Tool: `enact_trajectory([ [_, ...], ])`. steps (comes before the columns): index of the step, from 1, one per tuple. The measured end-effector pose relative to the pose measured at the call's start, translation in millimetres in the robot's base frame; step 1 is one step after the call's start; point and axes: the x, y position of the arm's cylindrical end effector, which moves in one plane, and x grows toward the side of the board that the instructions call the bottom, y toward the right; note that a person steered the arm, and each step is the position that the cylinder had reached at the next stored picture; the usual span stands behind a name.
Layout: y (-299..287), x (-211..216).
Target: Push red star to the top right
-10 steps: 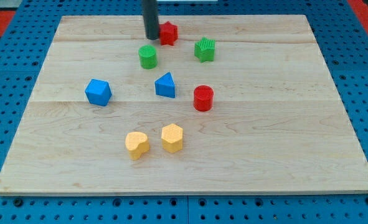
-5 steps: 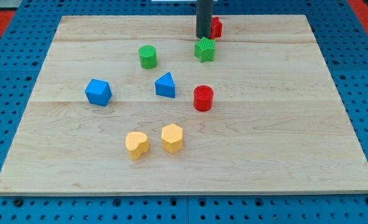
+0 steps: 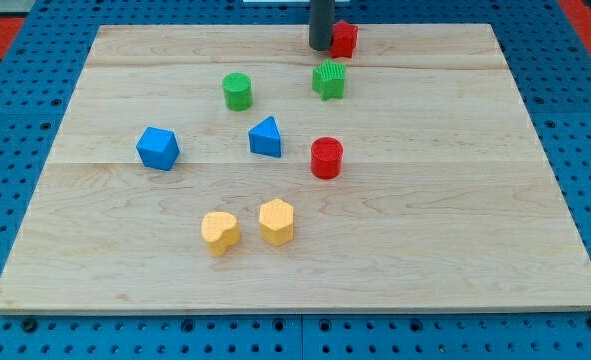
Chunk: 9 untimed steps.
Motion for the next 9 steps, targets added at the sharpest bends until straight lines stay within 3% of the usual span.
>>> enact_trajectory([
  [3, 7, -14],
  [7, 102, -15],
  [9, 94, -2],
])
